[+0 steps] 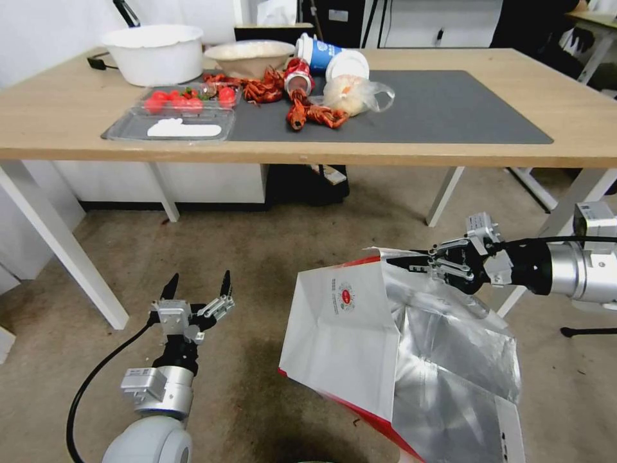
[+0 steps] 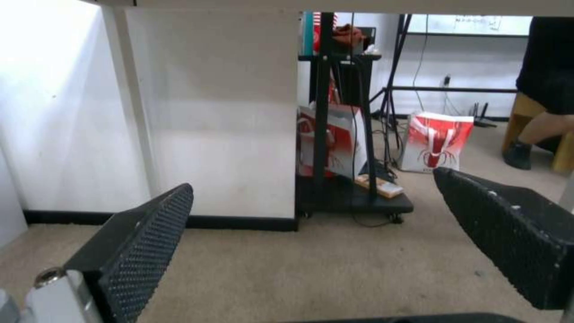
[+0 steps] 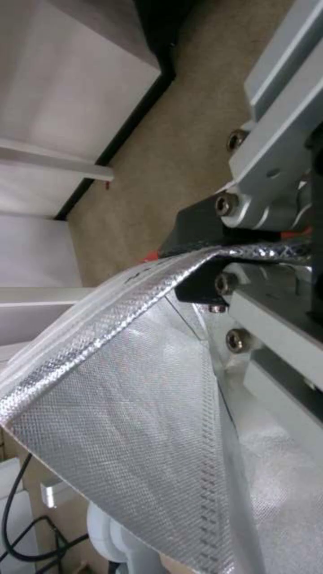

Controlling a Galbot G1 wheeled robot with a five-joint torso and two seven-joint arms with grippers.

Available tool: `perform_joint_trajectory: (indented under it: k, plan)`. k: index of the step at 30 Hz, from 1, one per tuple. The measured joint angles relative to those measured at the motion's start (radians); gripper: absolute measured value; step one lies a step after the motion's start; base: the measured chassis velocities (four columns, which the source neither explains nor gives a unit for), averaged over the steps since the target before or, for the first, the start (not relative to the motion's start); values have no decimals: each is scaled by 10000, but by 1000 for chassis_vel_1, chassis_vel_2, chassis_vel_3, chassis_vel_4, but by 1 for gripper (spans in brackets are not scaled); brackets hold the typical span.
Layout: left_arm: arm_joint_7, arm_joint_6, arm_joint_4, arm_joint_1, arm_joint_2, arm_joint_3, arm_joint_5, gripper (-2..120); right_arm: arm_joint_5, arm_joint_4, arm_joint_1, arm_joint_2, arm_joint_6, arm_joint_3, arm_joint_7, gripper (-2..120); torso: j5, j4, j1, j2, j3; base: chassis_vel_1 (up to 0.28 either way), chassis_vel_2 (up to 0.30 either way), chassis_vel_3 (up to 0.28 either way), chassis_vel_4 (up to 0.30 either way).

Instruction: Pick up the food delivery bag from the floor and place it on the table.

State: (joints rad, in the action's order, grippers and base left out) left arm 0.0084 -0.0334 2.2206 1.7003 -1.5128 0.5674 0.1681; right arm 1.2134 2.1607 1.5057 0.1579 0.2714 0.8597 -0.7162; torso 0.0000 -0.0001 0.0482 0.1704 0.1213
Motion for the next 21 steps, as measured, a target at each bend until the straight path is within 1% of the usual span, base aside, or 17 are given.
perform_joint_trajectory:
  k: [1,3,5,7,13,15,17,21]
  plan:
    - [0,0,4,0,2,4,0,100,1,2,0,0,0,0,-1,0,0,0,3,14,11,0,0,0,0]
    - [0,0,45,22,11,25,5,100,3,31,2,5,5,11,-5,0,0,0,47,211,165,0,0,0,0]
    - [0,0,52,25,12,25,6,100,2,37,2,6,5,14,-5,0,0,0,53,239,187,0,0,0,0]
    - [1,0,87,39,10,29,6,100,3,53,2,6,7,47,-6,0,0,0,91,401,312,0,0,0,0]
    - [16,0,143,64,4,53,10,100,2,69,2,28,20,54,-23,0,0,0,151,596,449,0,0,0,0]
    - [16,0,163,84,4,65,13,100,1,99,5,41,36,63,-27,0,0,0,176,722,550,0,0,0,0]
    - [17,0,170,90,4,67,13,100,2,106,5,43,39,66,-28,0,0,0,182,750,573,0,0,0,0]
    - [16,1,200,111,6,73,15,100,6,126,6,45,50,75,-28,0,0,0,236,939,713,0,0,0,0]
